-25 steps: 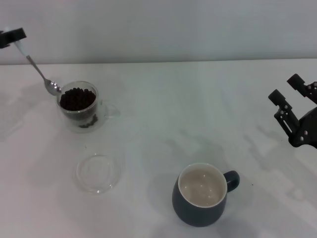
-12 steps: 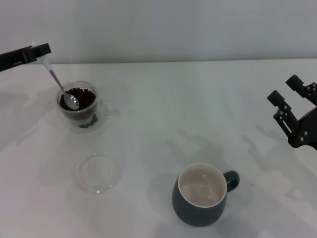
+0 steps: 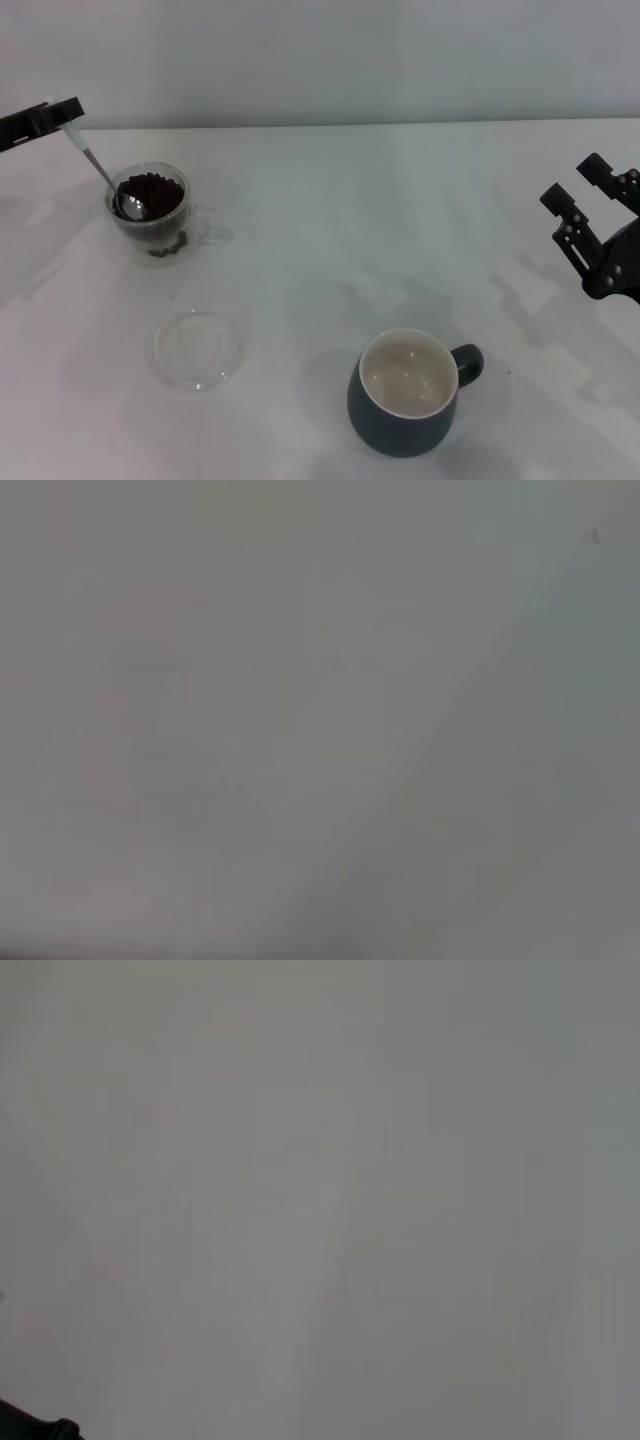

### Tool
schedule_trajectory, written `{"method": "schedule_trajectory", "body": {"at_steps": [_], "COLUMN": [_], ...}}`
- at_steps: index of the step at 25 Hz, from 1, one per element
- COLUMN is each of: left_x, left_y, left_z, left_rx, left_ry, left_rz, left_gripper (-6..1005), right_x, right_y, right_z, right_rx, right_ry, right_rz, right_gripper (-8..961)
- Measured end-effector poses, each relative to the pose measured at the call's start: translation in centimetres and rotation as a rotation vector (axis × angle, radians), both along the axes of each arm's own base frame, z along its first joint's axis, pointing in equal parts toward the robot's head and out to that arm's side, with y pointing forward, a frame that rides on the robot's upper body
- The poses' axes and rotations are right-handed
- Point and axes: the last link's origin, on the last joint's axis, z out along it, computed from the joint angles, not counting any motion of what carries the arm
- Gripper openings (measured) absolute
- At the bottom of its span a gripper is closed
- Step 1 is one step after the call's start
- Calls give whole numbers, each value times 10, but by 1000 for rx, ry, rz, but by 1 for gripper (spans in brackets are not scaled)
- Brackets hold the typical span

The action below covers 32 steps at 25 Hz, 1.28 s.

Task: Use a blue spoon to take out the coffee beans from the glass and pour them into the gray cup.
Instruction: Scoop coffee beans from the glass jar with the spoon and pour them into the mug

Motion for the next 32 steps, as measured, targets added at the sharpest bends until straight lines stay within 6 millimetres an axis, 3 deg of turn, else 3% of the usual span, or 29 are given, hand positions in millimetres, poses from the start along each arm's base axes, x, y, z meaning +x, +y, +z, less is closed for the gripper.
{"method": "schedule_trajectory", "body": {"at_steps": [17, 32], "left_x": [-15, -47], "left_y": [-12, -36], "left_z": [-14, -8], "left_rx": [-13, 86], "left_ry": [-210, -471], "left_rz": [177, 367], "left_gripper": [127, 126], "right_x": [0, -1], "right_y": [-2, -2], "right_z": [0, -3], "right_rx": [-4, -25], "right_ry": [8, 2], "right_rz": [0, 7], "right_gripper": [443, 443]}}
